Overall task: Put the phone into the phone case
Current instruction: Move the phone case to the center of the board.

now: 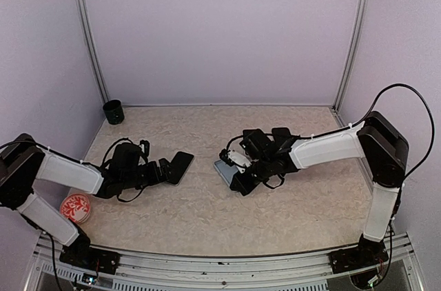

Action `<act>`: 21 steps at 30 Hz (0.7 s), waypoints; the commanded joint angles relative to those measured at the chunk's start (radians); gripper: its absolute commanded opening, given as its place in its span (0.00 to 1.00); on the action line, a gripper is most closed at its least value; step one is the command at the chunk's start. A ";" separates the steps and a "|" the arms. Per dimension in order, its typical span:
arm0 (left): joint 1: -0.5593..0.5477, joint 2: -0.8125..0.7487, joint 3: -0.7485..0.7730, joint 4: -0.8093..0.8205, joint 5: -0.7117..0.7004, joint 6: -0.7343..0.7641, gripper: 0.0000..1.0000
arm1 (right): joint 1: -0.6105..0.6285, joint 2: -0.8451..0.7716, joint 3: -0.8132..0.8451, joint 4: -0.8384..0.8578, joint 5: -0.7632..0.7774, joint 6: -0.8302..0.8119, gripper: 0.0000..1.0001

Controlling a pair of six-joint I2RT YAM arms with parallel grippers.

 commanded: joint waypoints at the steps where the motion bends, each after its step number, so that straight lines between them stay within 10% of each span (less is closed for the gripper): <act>1: 0.006 0.019 0.020 0.020 0.023 0.000 0.99 | 0.040 -0.024 -0.013 -0.048 0.005 -0.099 0.00; 12: 0.012 0.058 0.061 0.016 0.012 0.000 0.99 | 0.070 -0.044 -0.007 -0.180 0.191 -0.156 0.00; 21: 0.018 0.114 0.083 0.042 0.017 -0.004 0.99 | 0.069 -0.106 0.019 -0.173 0.163 -0.073 0.35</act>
